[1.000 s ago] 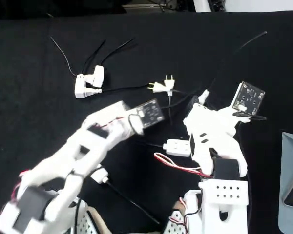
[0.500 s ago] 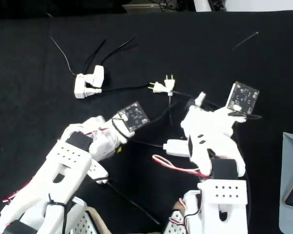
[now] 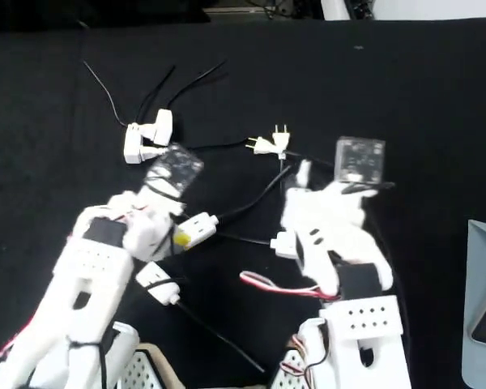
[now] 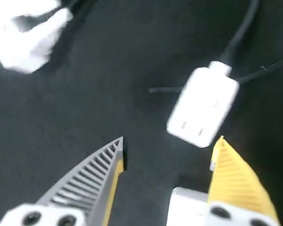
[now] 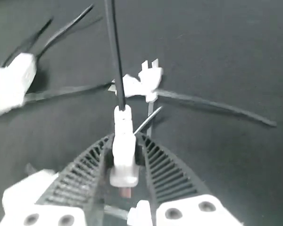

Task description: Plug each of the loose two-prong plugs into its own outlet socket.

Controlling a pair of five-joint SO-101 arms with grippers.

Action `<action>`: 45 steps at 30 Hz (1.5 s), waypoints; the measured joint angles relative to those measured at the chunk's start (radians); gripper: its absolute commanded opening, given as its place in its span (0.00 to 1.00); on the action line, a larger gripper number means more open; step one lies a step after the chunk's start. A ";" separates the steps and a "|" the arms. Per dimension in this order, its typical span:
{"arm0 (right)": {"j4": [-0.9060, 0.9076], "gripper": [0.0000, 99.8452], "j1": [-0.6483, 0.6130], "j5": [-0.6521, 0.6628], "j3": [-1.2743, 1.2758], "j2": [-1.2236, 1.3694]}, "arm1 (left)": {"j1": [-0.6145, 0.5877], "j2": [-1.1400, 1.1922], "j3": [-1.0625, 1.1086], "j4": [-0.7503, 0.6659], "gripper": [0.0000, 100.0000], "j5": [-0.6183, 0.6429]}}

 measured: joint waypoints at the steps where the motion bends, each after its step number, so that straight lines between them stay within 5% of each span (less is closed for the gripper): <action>1: 0.025 0.01 -0.040 0.014 -0.002 0.000 | -0.026 -0.037 0.000 0.021 0.29 0.015; 8: 0.196 0.01 -0.379 0.040 -0.124 0.000 | -0.203 -0.350 0.006 0.058 0.30 0.170; 19: 0.221 0.01 -0.740 0.040 -0.163 0.000 | -0.203 -0.710 0.046 0.138 0.30 0.296; 34: 0.091 0.01 -0.727 0.040 -0.163 0.265 | 0.020 -0.970 0.006 0.370 0.30 0.259; 45: -0.152 0.01 -0.609 -0.006 -0.163 0.525 | -0.408 -0.974 0.005 0.381 0.30 0.242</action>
